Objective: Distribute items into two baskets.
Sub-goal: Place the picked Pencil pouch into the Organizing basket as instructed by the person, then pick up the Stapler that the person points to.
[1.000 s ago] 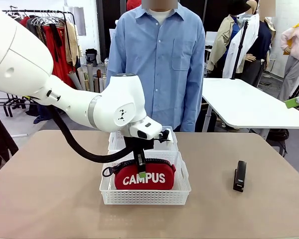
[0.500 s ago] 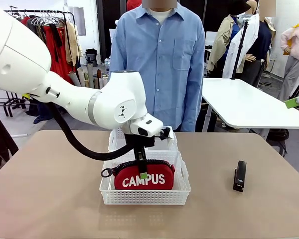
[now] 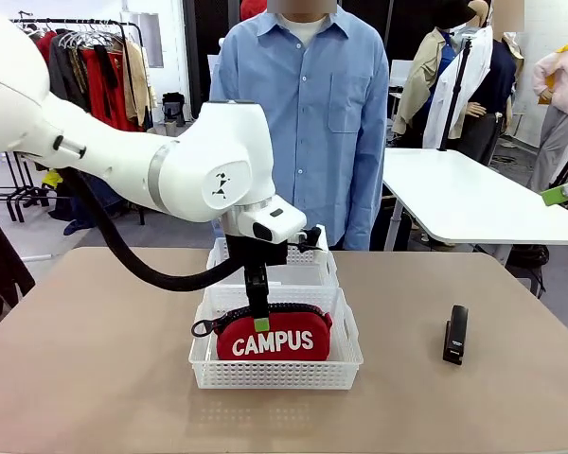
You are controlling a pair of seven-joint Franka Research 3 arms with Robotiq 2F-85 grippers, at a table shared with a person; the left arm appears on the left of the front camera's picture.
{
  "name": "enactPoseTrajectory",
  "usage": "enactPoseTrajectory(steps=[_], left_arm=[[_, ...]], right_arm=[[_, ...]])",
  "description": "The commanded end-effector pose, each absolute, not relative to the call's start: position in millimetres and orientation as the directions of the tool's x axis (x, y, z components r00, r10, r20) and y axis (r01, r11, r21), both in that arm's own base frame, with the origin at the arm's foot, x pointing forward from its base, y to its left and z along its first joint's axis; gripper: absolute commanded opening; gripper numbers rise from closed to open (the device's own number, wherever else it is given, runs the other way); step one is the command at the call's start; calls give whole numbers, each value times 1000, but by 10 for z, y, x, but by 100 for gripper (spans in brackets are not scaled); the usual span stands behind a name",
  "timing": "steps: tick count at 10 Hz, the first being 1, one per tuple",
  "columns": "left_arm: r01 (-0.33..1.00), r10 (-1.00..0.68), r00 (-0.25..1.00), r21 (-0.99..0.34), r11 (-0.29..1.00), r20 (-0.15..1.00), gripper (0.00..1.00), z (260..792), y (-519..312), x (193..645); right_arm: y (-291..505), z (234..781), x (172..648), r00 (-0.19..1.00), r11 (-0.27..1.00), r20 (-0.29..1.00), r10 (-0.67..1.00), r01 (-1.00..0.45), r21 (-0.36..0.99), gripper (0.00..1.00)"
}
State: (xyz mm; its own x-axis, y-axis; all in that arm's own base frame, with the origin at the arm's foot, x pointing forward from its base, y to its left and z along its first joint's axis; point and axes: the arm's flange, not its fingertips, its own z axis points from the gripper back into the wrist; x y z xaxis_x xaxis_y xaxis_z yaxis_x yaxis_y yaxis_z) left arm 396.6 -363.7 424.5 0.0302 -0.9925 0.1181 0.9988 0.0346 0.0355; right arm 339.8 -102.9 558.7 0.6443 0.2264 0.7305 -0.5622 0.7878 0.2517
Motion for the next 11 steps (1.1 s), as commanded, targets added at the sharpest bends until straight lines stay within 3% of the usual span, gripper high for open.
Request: enactPoseTrajectory(steps=[1,2,11], left_arm=[[1000,-995,-9,3,-8,98,100,4236,-3514,3918],[999,-993,30,36,35,118,100,4245,-3637,3966],[999,-993,30,36,35,118,100,4245,-3637,3966]], right_arm=[[-1028,5601,3409,627,773,747,220,-579,258,100],[-1028,5601,3409,627,773,747,220,-579,258,100],[-1028,5601,3409,627,773,747,220,-579,258,100]])
